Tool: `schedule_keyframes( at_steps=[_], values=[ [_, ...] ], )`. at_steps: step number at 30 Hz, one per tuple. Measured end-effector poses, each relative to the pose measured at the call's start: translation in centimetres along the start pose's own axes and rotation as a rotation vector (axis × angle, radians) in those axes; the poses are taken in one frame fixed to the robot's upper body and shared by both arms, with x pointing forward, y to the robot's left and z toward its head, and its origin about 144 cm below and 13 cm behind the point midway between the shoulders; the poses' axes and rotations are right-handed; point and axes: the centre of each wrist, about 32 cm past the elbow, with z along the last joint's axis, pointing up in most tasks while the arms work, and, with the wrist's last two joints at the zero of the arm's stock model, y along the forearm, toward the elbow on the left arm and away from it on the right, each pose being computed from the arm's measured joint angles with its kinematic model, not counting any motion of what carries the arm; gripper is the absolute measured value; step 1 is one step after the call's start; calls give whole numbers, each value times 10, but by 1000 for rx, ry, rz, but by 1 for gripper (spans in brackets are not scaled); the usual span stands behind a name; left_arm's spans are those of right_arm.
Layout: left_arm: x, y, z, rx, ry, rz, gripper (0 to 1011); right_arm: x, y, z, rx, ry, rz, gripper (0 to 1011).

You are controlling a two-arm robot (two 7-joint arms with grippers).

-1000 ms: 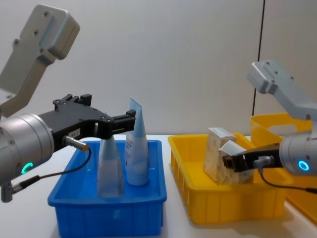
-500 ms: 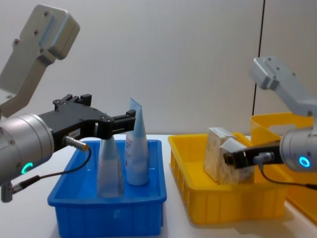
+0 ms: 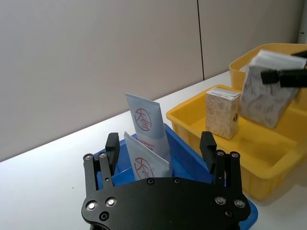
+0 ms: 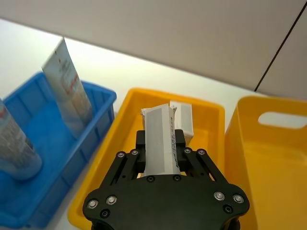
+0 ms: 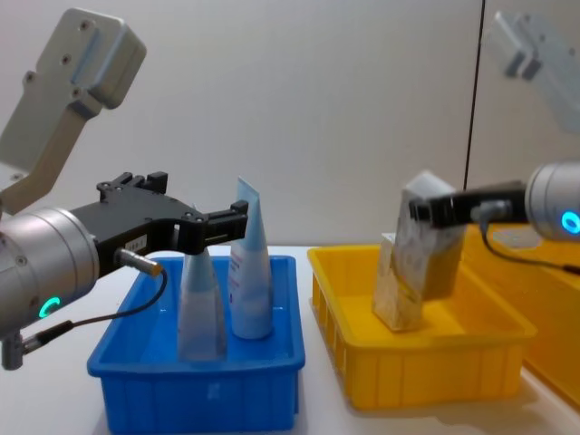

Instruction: Bimanual collaborative sorting of washing and personal care products

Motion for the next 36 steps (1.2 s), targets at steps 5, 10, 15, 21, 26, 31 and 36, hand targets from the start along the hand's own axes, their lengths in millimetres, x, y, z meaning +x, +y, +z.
schedule_keyframes(
  at_steps=[5,10,15,21,26,31,36],
  values=[
    [0,0,0,0,0,0,1001,2,-7,12,56,5,-1,304],
    [0,0,0,0,0,0,1001,5,-14,26,121,3,-5,304],
    [0,0,0,0,0,0,1001,10,-22,42,191,-4,-21,304],
    [0,0,0,0,0,0,1001,19,-32,53,246,-13,-53,304],
    [0,0,0,0,0,0,1001,29,-39,59,271,-23,-92,304],
    [0,0,0,0,0,0,1001,44,-49,61,277,-34,-148,304],
    [0,0,0,0,0,0,1001,55,-53,57,264,-39,-184,304]
  ],
)
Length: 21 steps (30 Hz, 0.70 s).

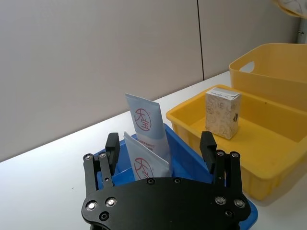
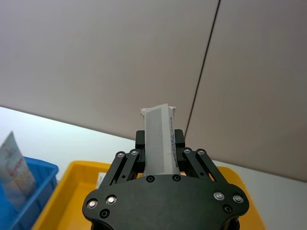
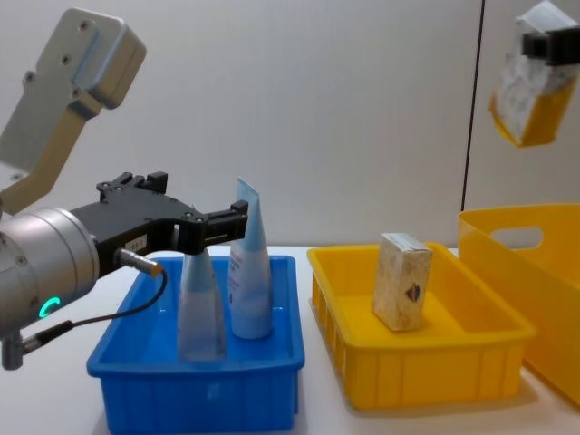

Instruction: Bimanual collaborative sorting of washing and personal care products

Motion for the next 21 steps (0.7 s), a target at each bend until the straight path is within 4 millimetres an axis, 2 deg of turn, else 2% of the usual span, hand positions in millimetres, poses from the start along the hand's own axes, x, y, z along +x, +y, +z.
schedule_keyframes(
  at_steps=[21],
  values=[
    [0,0,0,0,0,0,1001,26,1,-23,-108,8,-64,304]
  ],
)
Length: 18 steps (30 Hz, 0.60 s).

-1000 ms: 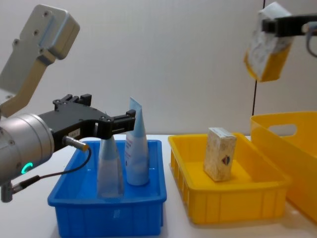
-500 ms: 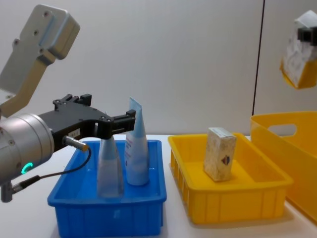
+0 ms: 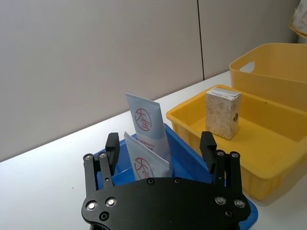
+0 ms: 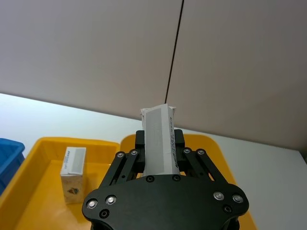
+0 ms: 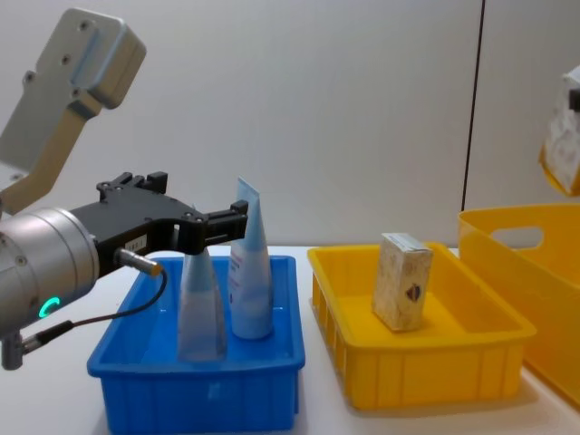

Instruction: Bimanual collaborative sorting of washing and personal care products

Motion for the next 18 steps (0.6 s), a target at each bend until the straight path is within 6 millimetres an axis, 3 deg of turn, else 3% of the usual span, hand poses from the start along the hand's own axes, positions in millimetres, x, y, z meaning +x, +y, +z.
schedule_keyframes(
  at_steps=[18],
  values=[
    [0,0,0,0,0,0,1001,21,-12,-16,-90,13,-78,305]
  ],
)
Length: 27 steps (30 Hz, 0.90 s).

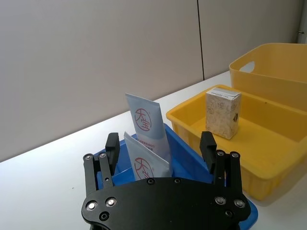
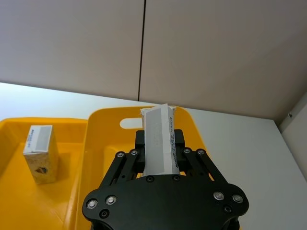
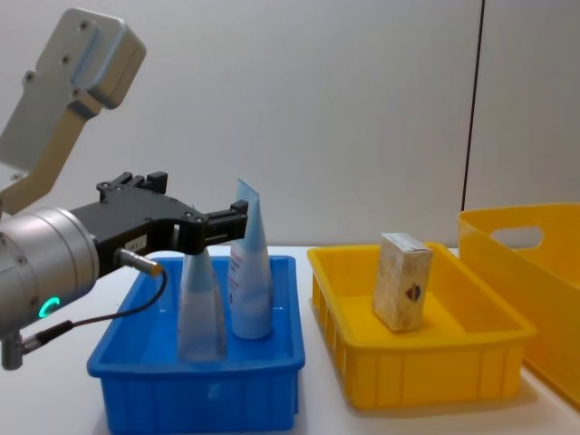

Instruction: Bimanual collaborative sorting of washing and personal care products

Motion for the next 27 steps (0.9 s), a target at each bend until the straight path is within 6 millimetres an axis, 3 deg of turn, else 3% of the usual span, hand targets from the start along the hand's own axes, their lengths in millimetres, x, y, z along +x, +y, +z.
schedule_keyframes(
  at_steps=[27],
  values=[
    [0,0,0,0,0,0,1001,10,-6,-7,-34,-1,-39,305]
  ],
)
